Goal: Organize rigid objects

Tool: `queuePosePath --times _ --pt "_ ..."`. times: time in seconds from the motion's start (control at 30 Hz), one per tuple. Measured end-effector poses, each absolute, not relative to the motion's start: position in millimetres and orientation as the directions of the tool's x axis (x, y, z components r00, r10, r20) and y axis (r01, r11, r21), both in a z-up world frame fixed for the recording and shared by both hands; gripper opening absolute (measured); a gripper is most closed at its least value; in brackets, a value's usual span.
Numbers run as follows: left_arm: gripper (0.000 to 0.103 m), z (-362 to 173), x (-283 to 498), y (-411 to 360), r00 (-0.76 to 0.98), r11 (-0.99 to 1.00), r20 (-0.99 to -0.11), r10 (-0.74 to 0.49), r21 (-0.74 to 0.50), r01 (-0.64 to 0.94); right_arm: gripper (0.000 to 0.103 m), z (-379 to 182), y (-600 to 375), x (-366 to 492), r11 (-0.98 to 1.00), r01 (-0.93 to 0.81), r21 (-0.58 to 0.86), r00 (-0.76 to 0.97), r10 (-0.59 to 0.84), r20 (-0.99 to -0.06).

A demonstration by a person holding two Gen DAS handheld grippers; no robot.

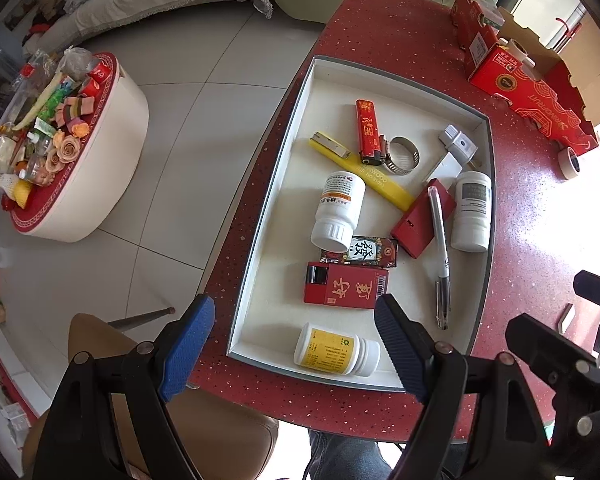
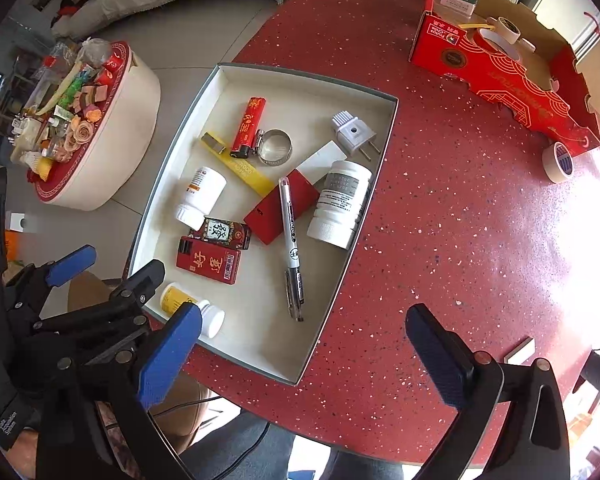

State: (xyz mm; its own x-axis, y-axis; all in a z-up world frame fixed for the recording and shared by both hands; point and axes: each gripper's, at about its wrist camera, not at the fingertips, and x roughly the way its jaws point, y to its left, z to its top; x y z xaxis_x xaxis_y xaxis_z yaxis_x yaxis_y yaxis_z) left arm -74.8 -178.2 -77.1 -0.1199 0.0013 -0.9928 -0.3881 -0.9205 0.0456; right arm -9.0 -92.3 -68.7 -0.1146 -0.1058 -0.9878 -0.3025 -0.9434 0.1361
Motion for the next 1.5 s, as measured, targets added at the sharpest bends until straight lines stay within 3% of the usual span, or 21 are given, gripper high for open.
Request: queuePosePath --times 1.5 --pt "0.085 -76 -82 -193 -0.095 -0.92 -0.995 0.025 0.014 -0.392 0.103 -61 -106 -25 -0.96 -0.274 0.063 -0.097 -0.038 -0.995"
